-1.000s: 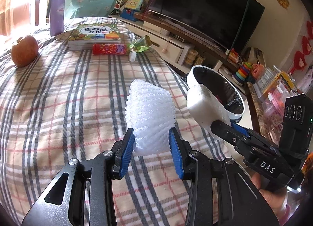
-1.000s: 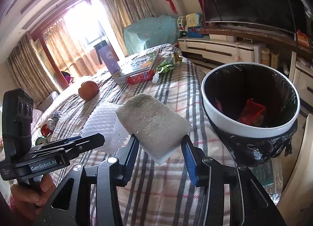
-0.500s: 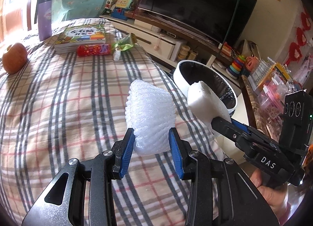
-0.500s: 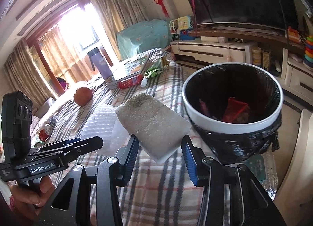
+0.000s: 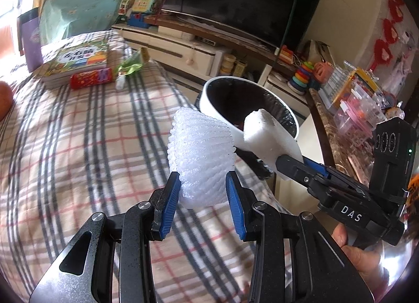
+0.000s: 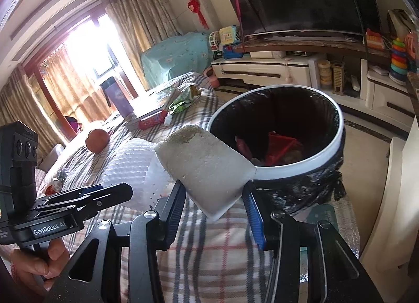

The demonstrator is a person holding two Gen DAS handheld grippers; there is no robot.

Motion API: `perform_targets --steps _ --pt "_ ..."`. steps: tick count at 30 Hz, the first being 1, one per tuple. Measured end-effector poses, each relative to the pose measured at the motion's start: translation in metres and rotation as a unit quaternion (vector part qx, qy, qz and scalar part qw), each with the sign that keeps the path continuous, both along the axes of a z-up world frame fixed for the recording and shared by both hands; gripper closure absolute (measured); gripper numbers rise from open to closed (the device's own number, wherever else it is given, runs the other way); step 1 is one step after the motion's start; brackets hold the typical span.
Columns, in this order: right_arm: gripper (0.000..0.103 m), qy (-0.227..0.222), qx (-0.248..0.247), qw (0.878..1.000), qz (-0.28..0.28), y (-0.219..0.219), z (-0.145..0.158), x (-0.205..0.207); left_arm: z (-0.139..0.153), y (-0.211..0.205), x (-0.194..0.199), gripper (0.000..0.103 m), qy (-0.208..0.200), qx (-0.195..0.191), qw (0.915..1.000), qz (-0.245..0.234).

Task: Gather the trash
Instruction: 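Carry the foam net and sponge over the trash bin with both tools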

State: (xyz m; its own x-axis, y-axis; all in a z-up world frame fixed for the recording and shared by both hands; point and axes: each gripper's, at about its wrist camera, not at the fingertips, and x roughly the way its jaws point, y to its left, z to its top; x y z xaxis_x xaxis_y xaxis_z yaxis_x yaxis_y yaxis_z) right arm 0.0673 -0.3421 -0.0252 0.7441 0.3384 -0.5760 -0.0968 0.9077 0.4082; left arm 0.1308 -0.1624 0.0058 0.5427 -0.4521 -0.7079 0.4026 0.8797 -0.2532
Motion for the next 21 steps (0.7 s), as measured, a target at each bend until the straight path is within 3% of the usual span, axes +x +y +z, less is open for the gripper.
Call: perform_targets --steps 21 --pt "0.057 0.005 -0.002 1.0 -0.026 -0.026 -0.003 0.0 0.005 -0.033 0.008 0.068 -0.004 0.006 0.9994 -0.034"
